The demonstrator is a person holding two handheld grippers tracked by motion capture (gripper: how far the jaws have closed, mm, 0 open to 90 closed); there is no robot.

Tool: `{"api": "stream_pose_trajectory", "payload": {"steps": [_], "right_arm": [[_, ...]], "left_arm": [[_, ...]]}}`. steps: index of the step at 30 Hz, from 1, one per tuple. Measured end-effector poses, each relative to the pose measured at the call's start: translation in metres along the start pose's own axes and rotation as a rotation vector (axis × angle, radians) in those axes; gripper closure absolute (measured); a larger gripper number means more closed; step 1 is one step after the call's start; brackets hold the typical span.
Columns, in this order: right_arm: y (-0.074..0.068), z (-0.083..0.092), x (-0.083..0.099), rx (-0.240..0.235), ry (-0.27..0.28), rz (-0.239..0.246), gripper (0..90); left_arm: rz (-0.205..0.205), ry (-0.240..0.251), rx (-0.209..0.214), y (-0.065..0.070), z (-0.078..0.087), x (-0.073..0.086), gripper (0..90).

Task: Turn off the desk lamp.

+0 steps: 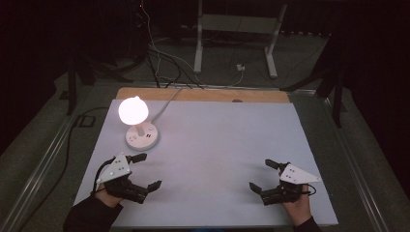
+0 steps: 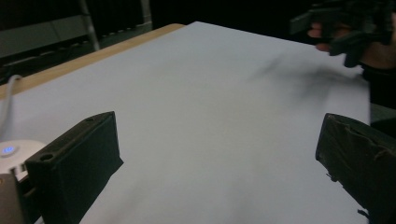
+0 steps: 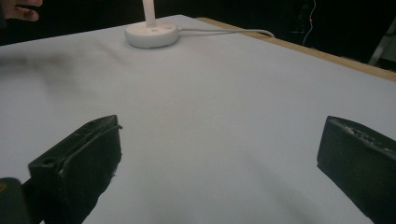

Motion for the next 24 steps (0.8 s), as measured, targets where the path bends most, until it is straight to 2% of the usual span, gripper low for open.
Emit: {"api": "stream_pose_trajectory", "payload": {"steps": [10, 18, 24], "right_arm": [[0.000, -0.001, 0.000, -0.008, -0.003, -0.006, 0.0], [0.000, -0.002, 0.001, -0.011, -0.007, -0.008, 0.0], [0.000, -0.002, 0.002, -0.015, -0.011, -0.006, 0.0]], "left_arm": [[0.044, 0.007, -0.113, -0.022, -0.003, -0.006, 0.5], [0.072, 0.010, -0.171, -0.036, -0.007, -0.010, 0.5], [0.121, 0.000, -0.237, -0.051, -0.012, -0.008, 0.6]]}}
Point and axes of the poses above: each handheld gripper's, and its own axes: z roughly backward along the jaws, x roughly out of its underside, y roughly to its right, the point moved 7 cm from there along -z, roughly forward along the jaws, and after that the axes turned 11 degrees about -y, right-handed, at the moved point
